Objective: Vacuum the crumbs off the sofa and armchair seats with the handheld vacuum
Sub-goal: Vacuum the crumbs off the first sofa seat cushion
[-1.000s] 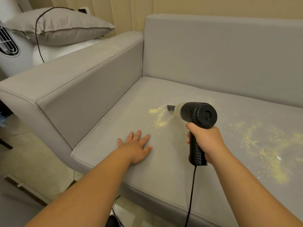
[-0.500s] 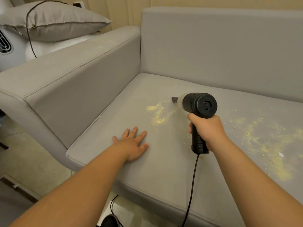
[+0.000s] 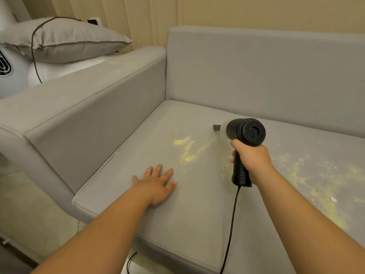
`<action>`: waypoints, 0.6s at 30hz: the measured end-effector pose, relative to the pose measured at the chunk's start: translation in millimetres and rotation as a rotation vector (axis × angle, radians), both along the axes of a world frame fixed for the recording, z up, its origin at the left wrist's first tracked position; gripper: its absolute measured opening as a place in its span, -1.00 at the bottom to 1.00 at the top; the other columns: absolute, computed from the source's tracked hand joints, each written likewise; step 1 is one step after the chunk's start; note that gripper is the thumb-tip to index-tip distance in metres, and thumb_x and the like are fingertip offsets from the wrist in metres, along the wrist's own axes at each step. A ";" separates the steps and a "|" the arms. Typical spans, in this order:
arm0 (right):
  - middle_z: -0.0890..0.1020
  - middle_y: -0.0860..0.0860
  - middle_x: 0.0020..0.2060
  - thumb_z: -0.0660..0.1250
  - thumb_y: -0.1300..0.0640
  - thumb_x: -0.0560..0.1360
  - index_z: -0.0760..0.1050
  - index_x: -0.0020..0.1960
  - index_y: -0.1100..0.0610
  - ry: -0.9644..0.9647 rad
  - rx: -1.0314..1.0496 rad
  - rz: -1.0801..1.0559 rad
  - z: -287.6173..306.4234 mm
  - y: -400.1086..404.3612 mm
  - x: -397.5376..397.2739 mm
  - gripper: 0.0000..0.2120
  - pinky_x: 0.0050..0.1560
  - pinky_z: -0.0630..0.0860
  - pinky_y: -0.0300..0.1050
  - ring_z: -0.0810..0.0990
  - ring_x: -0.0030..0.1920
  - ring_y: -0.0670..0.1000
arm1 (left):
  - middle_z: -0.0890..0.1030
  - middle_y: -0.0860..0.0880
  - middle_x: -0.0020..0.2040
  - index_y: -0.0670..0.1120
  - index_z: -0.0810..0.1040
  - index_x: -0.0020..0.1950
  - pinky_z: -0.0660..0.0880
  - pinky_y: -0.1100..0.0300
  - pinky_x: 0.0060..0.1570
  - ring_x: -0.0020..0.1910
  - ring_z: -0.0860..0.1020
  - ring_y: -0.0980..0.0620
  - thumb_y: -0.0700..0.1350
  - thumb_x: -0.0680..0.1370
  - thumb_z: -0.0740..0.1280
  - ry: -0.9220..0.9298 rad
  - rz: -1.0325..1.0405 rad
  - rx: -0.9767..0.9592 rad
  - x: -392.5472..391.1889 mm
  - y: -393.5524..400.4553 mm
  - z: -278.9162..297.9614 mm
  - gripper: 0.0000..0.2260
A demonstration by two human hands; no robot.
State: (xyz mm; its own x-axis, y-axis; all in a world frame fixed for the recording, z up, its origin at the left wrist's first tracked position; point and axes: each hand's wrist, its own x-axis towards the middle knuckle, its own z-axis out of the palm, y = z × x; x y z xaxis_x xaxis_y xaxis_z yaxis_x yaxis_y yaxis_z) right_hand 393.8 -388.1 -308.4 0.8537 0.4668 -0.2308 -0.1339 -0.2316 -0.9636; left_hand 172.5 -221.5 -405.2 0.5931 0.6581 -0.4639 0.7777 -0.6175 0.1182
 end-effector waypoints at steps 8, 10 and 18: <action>0.66 0.13 -0.28 0.46 0.18 0.50 0.59 -0.10 0.13 -0.022 -0.036 0.120 -0.8 20.5 -1.6 -0.94 -0.14 0.63 0.01 0.66 -0.30 0.11 | -0.28 0.13 0.67 0.37 -0.20 0.62 -0.13 -0.44 0.50 0.66 -0.24 -0.04 0.38 0.65 -0.10 0.008 -0.012 0.009 2.7 2.1 -3.0 -0.43; 0.67 0.14 -0.28 0.47 0.18 0.49 0.61 -0.04 0.16 -0.008 -0.037 0.164 0.9 14.6 -4.5 -0.92 -0.17 0.63 -0.01 0.66 -0.33 0.09 | -0.27 0.13 0.67 0.38 -0.20 0.62 -0.13 -0.44 0.50 0.66 -0.24 -0.04 0.39 0.64 -0.10 0.009 -0.009 0.011 3.5 4.3 -1.8 -0.43; 0.69 0.11 -0.36 0.48 0.15 0.45 0.64 -0.12 0.19 -0.056 -0.104 0.226 -14.5 -21.0 -53.1 -0.90 0.02 0.69 0.18 0.68 -0.30 0.10 | -0.26 0.11 0.68 0.35 -0.16 0.64 -0.12 -0.44 0.51 0.66 -0.22 -0.04 0.36 0.66 -0.09 0.009 -0.037 -0.003 -6.9 -10.7 6.3 -0.44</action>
